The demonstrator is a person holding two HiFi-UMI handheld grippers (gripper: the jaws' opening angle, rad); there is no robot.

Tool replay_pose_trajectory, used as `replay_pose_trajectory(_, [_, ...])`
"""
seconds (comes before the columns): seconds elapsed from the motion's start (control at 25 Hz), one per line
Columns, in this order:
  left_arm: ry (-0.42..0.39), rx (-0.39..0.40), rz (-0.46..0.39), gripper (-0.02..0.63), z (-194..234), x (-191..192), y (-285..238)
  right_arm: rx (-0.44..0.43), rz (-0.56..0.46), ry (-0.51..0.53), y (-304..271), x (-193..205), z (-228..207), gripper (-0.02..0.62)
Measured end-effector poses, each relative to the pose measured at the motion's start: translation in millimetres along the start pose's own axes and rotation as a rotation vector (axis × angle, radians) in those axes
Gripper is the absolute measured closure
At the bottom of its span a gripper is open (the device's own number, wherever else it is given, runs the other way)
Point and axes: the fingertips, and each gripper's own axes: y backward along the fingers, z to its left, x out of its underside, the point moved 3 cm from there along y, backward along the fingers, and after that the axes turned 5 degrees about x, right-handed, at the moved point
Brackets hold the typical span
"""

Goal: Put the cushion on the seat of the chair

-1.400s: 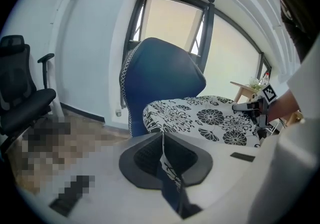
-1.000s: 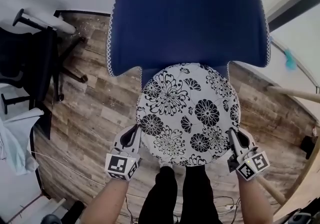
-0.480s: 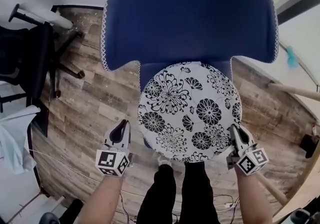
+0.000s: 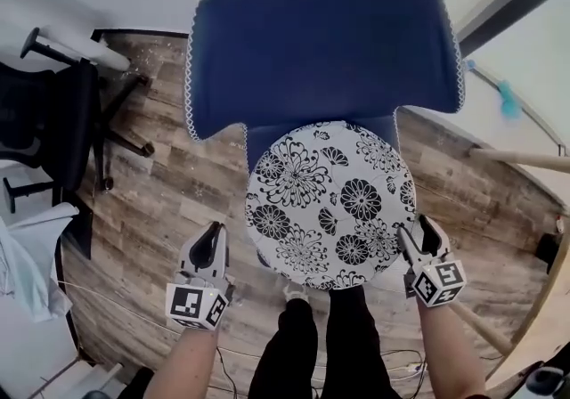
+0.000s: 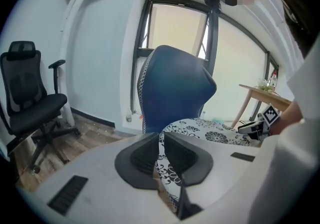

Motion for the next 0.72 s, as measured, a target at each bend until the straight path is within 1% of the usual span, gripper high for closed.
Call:
replay_pose_trajectory(0.08, [-0.013,-0.005,-0.015,0.592,-2,-3,0,-0.022,-0.035,0.002,-3,-4,0,0.337])
replay_pose_trajectory(0.2, [-0.026,-0.016,-0.033,0.592,-5,-8,-6,-0.077,-0.097,-0.026,-11,-13,2,0.337])
replay_pose_trajectory(0.28, [-0.028,-0.033,-0.039,0.592,-3,-4,-18,-0.116,-0.139,-0.02,-26,-18,5,0.339])
replay_pose_trajectory(0.36, [-0.03,-0.053,-0.043,0.592,-1,4,-31,-0.162,-0.179,-0.019,-43,-21,10,0.339])
replay_pose_trajectory(0.44, [-0.046,-0.067,-0.052,0.592,0,6,-46,-0.224,-0.211,-0.053,-60,-25,12,0.347])
replay_pose_trajectory(0.52, [-0.075,-0.069,-0.067,0.592,-3,0,-58,-0.283,-0.239,-0.096,-70,-31,12,0.367])
replay_pose_trajectory(0.56, [-0.087,-0.064,-0.076,0.592,-7,-6,-59,-0.295,-0.251,-0.1,-67,-35,12,0.388])
replay_pose_trajectory(0.68, [-0.108,-0.038,-0.105,0.592,-21,-31,-46,-0.279,-0.264,-0.084,-38,-56,17,0.473])
replay_pose_trajectory(0.72, [-0.118,-0.034,-0.114,0.592,-25,-40,-38,-0.275,-0.265,-0.081,-27,-64,20,0.487])
